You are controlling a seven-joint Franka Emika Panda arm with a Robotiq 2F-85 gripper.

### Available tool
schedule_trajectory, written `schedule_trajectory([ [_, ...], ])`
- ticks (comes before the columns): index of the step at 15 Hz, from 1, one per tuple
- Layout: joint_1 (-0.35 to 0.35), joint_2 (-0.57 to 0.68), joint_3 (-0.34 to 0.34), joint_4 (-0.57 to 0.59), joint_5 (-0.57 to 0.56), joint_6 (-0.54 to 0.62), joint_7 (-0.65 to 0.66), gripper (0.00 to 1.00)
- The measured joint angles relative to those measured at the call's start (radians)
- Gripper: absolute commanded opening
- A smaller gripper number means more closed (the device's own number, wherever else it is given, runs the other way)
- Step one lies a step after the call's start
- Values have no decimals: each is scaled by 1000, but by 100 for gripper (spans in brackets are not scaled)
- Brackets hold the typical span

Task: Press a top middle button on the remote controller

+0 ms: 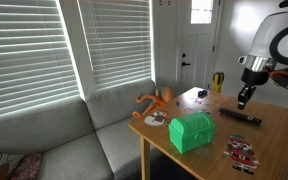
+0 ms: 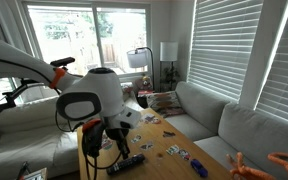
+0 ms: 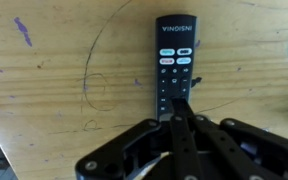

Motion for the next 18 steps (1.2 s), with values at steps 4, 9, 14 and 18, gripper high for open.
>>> schedule_trajectory([
  [4,0,23,0,0,0,26,-1,0],
  [9,0,47,0,0,0,67,-2,0],
  [14,0,64,0,0,0,103,-2,0],
  [18,1,74,0,0,2,122,-2,0],
])
